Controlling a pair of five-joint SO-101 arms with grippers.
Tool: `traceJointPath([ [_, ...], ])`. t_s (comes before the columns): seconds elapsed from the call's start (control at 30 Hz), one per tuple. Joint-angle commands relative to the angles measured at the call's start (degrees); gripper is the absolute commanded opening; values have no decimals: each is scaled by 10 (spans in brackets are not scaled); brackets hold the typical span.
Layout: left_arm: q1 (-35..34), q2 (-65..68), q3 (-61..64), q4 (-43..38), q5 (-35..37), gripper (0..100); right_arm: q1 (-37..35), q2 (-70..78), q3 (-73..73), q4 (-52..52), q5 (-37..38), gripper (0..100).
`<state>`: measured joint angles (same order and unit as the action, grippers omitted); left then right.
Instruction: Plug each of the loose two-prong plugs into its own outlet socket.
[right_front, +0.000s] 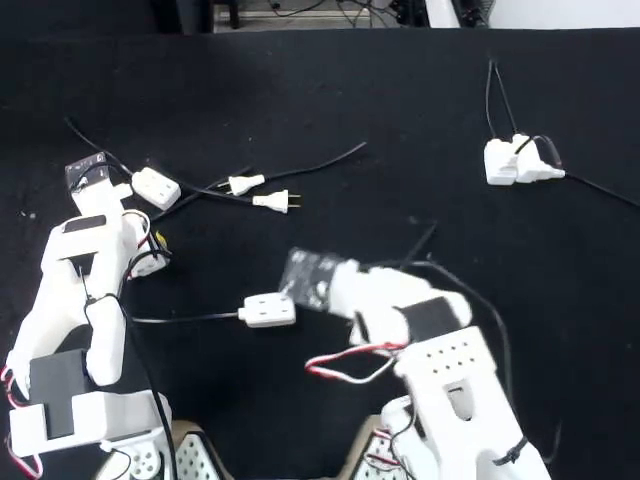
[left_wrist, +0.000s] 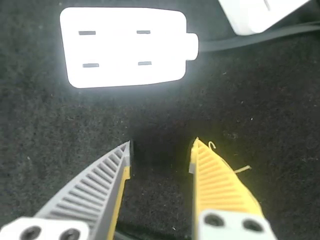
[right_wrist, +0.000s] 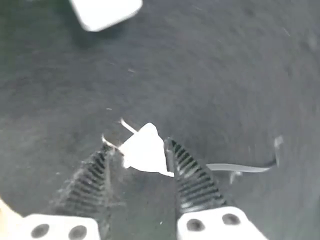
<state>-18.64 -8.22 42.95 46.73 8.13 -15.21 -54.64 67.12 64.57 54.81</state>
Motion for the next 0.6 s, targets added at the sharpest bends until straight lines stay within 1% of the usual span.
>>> traceJointPath([
  [0.0, -6, -27, -7, -6, -1, 198, 31, -12, -39, 4, -58, 11],
  [0.13, -6, -27, -6, -6, -1, 198, 12, -8, -34, 9, -157, 11],
  [0.2, -6, -27, -6, -5, -1, 198, -4, -7, -14, 6, -189, 11],
  [0.3, -6, -25, -6, -5, -1, 198, -35, -7, 18, -10, -178, 11],
  [0.37, -6, -24, -4, -5, 0, 198, -46, -7, 37, -39, -156, 12],
  [0.43, -6, -24, -2, -5, 1, 198, -47, -4, 49, -61, -152, 16],
  [0.5, -5, -23, -3, -5, 3, 198, -47, 12, 50, -62, -150, 57],
  [0.57, -4, -23, -6, -6, 4, 198, -47, 39, 50, -61, -147, 140],
])
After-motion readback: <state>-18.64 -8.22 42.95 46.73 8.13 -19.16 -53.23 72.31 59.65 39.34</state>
